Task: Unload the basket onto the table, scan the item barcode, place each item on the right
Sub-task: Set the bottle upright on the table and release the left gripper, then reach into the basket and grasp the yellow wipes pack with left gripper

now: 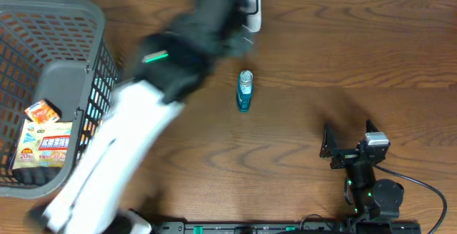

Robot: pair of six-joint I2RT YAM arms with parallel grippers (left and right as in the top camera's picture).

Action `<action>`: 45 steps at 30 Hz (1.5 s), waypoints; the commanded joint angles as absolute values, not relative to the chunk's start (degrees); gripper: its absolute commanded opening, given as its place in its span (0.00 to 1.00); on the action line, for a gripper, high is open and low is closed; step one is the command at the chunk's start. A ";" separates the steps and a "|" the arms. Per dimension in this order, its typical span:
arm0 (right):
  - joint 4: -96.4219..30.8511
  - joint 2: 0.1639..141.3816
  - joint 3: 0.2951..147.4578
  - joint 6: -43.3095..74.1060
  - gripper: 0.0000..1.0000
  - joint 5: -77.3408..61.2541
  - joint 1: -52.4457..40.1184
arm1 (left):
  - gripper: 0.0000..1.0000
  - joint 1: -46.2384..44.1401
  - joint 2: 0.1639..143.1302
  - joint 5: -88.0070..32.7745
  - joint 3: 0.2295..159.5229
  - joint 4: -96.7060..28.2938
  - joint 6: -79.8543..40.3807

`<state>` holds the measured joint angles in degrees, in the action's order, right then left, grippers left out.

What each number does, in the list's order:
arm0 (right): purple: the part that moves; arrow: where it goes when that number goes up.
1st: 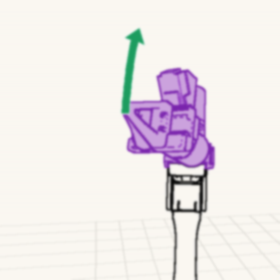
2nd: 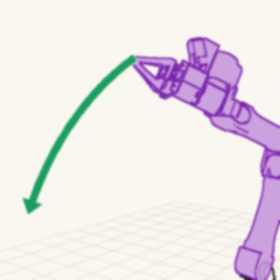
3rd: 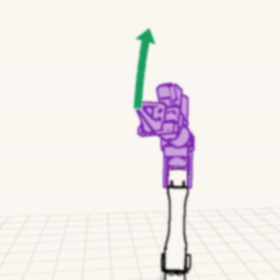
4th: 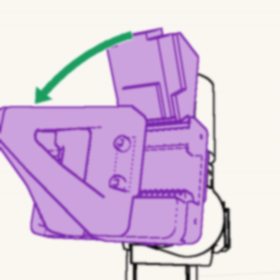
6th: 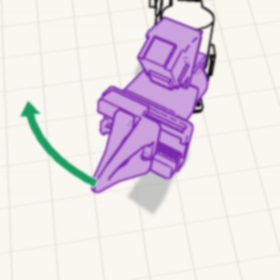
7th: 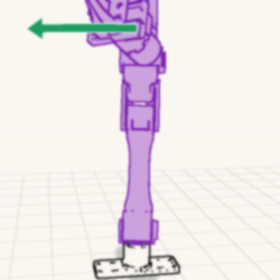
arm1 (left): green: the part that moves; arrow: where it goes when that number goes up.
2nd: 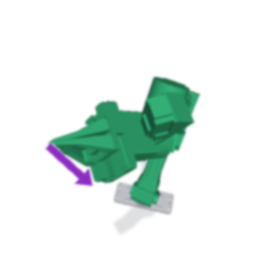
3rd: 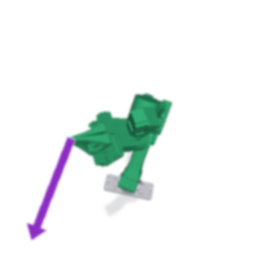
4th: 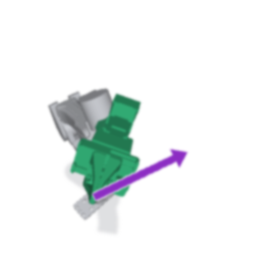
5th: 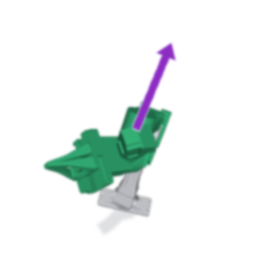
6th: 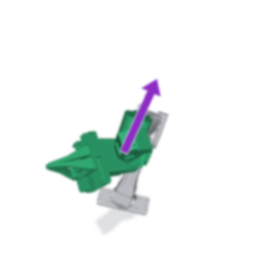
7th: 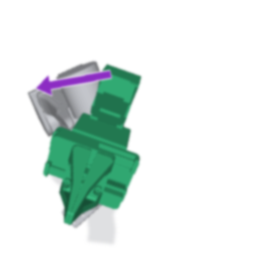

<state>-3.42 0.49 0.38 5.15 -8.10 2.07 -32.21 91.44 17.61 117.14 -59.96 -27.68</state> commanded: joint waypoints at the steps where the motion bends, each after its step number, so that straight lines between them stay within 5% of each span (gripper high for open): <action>1: -3.66 0.38 0.32 4.62 0.99 -8.05 2.26 | 0.98 -22.13 84.12 28.16 117.99 -60.10 -25.52; 9: -3.66 0.38 0.32 4.62 0.99 -8.03 2.26 | 0.98 15.64 82.67 17.78 117.86 -68.29 -35.44; 15: -3.66 0.38 0.32 4.62 0.99 -8.03 2.26 | 0.99 31.44 91.31 7.18 114.96 -76.97 -46.61; 27: -3.66 0.38 0.32 4.62 0.99 -8.03 2.26 | 0.90 33.06 108.01 7.11 100.53 -79.94 -49.36; 45: -3.66 0.38 0.32 4.62 0.99 -8.03 2.26 | 0.90 33.21 108.01 13.23 69.01 -57.60 -50.35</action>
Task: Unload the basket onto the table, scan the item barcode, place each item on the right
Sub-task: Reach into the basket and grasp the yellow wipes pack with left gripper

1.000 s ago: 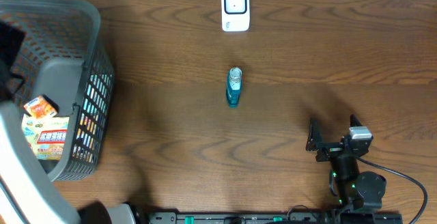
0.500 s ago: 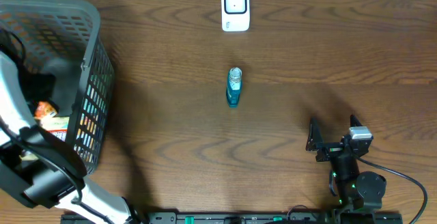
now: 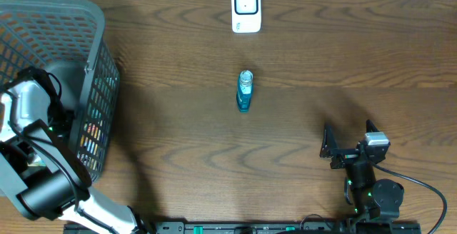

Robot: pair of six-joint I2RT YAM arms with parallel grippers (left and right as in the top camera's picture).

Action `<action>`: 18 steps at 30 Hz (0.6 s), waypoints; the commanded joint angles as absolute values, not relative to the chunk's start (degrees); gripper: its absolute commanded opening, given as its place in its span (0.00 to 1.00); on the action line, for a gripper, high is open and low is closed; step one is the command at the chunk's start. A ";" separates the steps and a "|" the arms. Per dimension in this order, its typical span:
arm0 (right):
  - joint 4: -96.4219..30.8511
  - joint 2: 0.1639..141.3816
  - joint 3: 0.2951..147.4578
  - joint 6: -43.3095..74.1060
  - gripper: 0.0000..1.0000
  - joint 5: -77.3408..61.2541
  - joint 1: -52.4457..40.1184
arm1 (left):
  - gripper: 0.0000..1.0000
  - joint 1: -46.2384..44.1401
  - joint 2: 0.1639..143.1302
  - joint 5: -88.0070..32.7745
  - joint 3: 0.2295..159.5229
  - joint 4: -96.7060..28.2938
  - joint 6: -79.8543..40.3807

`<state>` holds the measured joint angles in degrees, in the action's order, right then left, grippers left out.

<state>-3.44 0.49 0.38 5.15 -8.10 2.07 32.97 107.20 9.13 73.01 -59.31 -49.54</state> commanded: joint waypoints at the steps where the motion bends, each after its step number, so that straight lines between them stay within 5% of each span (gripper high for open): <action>1: -3.66 0.38 0.32 4.62 0.99 -8.03 2.26 | 0.79 33.21 108.01 13.56 67.79 -56.18 -50.35; 5: -3.66 0.38 0.32 4.62 0.99 -8.03 2.26 | 0.08 33.19 108.01 13.56 65.84 -54.24 -51.64; 18: -3.66 0.38 0.32 4.62 0.99 -8.03 2.26 | 0.07 33.15 97.91 8.34 67.42 -54.28 -51.22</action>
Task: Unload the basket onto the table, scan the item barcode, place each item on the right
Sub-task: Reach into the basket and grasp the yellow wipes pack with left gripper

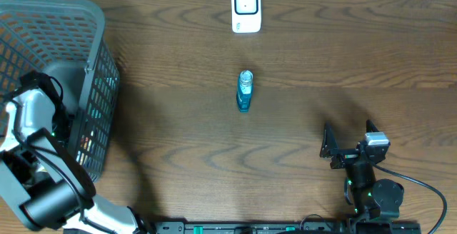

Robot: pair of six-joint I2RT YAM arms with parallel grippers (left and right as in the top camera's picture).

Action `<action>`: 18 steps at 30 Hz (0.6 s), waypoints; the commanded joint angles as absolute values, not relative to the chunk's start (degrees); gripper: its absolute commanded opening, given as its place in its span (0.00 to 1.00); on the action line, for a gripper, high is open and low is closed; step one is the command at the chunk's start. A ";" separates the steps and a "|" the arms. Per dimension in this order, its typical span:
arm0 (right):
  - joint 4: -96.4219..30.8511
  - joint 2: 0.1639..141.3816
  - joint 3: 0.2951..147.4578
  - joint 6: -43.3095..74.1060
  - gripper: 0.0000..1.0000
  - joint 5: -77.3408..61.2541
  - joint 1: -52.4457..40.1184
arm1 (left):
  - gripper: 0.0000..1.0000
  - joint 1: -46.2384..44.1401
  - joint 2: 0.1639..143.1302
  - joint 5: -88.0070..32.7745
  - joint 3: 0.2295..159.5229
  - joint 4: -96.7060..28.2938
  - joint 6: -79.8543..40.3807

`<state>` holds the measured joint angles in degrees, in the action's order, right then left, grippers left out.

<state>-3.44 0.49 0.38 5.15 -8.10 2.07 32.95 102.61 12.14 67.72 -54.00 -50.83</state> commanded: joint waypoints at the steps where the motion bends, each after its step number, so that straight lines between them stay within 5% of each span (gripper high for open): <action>1: -3.66 0.38 0.32 4.62 0.99 -8.03 2.26 | 0.07 33.12 95.85 7.60 67.75 -54.26 -51.11; 18: -3.64 0.38 0.32 4.62 0.99 -8.03 2.26 | 0.07 33.04 60.23 0.54 69.34 -47.48 -51.44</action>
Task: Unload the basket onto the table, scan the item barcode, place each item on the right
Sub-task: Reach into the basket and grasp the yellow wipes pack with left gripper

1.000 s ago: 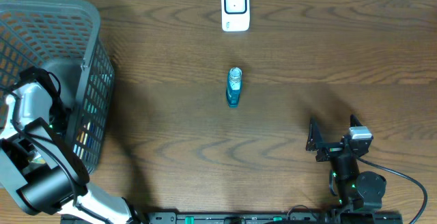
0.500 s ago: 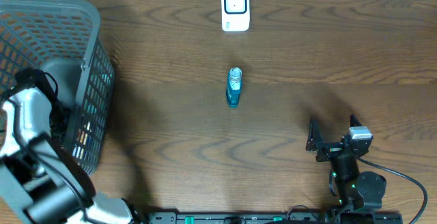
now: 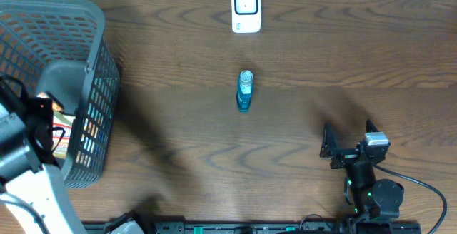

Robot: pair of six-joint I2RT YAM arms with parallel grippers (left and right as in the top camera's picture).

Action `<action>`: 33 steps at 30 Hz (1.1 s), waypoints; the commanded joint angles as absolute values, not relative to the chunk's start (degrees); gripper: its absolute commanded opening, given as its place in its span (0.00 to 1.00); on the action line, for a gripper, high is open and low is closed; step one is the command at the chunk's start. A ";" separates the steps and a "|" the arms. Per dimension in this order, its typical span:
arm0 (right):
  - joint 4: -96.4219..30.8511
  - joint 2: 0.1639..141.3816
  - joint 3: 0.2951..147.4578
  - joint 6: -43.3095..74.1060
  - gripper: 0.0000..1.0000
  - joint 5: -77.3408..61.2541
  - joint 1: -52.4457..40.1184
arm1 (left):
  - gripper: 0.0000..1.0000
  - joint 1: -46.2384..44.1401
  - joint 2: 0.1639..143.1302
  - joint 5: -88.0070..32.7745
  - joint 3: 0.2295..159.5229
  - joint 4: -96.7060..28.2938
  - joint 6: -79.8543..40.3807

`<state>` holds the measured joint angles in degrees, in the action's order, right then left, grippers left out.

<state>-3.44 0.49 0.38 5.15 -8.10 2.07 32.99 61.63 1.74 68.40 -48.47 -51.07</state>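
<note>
The white scanner (image 3: 245, 8) stands at the table's far edge. A small blue bottle (image 3: 244, 91) lies in the middle of the table. My left gripper (image 3: 41, 114) is down inside the grey basket (image 3: 93, 20), its black head next to a small orange pack (image 3: 48, 105) and a flat printed box (image 3: 68, 128). Its jaws are hidden from above, so a grip cannot be told. My right gripper (image 3: 348, 140) rests at the near right, open and empty.
The basket's mesh wall (image 3: 100, 113) rises between my left arm and the table's middle. A black cable (image 3: 421, 187) trails from the right arm's base. Brown wood lies between the bottle and the scanner.
My left arm has shifted toward the near left corner, and the orange pack and printed box now show beside its head. The bottle, the scanner and the right arm have not moved.
At first my left arm reached across the table near the scanner, blurred, with the orange pack and box lying in the basket. Then it was down in the basket covering them, twice. Now it sits lower left with the items partly showing.
</note>
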 commanded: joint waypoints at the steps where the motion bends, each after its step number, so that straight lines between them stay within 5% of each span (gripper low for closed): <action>1: -3.64 0.40 0.32 4.62 0.99 -8.03 2.26 | 0.16 33.04 60.14 1.06 69.34 -46.96 -51.83; 3: -3.66 0.38 0.32 4.62 0.99 -8.03 2.26 | 0.59 33.04 61.19 3.16 69.34 -46.44 -52.60; 4: -3.66 0.38 0.32 4.62 0.99 -8.03 2.26 | 0.72 33.04 62.19 4.14 69.34 -46.44 -52.62; 7: -3.64 0.38 0.32 4.62 0.99 -8.03 2.26 | 0.89 33.06 66.85 5.39 69.34 -47.53 -52.12; 28: -3.66 0.38 0.32 4.60 0.99 -8.03 2.26 | 0.88 33.10 97.84 17.69 67.59 -49.56 -38.22; 31: -3.66 0.38 0.32 4.62 0.99 -8.05 2.26 | 0.59 33.08 100.29 17.61 67.53 -49.39 -37.58; 33: -3.66 0.38 0.32 4.62 0.99 -8.03 2.26 | 0.54 33.08 101.84 17.23 67.37 -49.36 -37.01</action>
